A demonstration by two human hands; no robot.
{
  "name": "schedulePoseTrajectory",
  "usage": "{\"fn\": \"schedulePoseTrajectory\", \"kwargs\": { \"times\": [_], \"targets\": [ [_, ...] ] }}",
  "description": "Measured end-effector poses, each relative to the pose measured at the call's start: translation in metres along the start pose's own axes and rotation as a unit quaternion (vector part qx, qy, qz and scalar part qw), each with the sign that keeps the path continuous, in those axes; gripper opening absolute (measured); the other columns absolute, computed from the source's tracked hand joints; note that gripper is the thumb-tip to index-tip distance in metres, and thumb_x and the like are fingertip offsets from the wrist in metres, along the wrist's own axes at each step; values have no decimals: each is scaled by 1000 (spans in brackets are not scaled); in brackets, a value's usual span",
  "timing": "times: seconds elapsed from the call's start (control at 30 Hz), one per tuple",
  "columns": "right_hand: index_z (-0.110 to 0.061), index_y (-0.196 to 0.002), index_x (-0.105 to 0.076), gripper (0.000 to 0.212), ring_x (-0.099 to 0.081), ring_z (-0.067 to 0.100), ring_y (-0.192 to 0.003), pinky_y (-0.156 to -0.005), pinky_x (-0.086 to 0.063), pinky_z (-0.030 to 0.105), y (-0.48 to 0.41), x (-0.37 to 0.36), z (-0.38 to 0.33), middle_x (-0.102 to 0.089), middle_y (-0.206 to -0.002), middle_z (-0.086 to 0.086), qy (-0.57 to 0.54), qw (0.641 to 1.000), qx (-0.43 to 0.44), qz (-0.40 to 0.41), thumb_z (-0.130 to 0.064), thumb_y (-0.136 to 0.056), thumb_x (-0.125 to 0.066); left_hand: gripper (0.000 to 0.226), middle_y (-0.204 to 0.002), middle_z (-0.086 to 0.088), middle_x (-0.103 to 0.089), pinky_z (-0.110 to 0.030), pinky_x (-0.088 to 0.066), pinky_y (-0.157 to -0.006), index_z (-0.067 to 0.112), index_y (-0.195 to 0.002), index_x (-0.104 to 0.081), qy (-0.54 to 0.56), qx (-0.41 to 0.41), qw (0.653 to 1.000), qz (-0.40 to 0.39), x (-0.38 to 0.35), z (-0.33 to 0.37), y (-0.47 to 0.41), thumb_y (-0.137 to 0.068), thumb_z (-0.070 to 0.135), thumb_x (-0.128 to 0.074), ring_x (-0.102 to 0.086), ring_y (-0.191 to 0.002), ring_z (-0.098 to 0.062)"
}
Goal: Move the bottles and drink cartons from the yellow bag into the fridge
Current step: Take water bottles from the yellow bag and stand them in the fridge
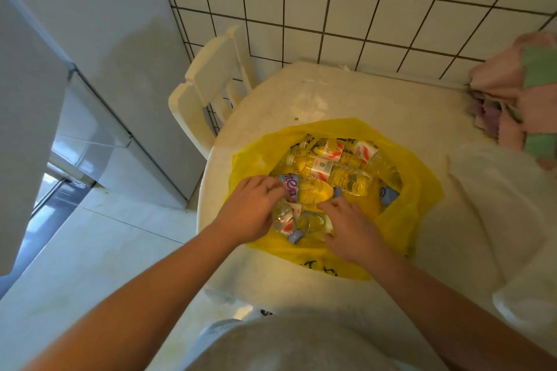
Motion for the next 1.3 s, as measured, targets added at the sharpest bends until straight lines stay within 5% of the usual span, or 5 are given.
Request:
{"fn": "schedulePoseTrajectory", "kwargs": {
  "times": [0.2,0.43,0.83,1.07,1.3],
  "targets": [
    [-34,-149,-26,73,-33,24,-137,-106,-33,43,-9,-15,3,-34,-152,-6,74,995,19,-61,-25,-86,-62,78,-157,3,-27,-49,-18,-116,38,-149,-29,-131,-22,969,-207,-14,-4,-23,-83,33,-69,-19,-146,-25],
    [-31,-145,-31,70,-40,24,-134,-104,-36,43,-17,-15,1,-43,-145,-4,62,993,23,-95,-26,-84,-66,84,-157,-4,-27,-54,-18,-116,33,-151,-24,-201,-64,953,-217,-24,-4,-31,-82,34,-72,-23,-145,-29],
    [-24,-126,-46,60,-56,19,-101,-71,-47,30,7,47,15,-56,-113,-6,-136,985,-18,104,-25,-73,-74,84,-153,5,-36,-48,-12,-119,35,-150,-29,-89,-68,981,-157,-6,-16,-31,-80,56,-70,-33,-142,-19],
    [-31,-123,-45,76,-62,5,-97,-71,-48,8,30,83,32,-61,-112,-10,-374,892,-50,251,-9,-65,-89,78,-136,8,-55,-46,-31,-113,32,-139,-44,159,2,987,-20,15,-33,-26,-73,66,-71,-51,-125,-18],
    [-22,-111,-53,51,-65,13,-88,-71,-53,28,49,103,66,-64,-99,-7,-538,750,-135,360,-14,-73,-86,59,-115,13,-67,-27,-53,-89,32,-125,-58,486,138,853,133,38,-24,-4,-71,43,-81,-63,-106,-4]
  ]
}}
Point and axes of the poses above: each hand's wrist, its own y-axis away from the middle knuckle, its own x-axis out of the back of the hand, z = x × y, the point moved 6 cm from there along -y, towards the middle knuckle
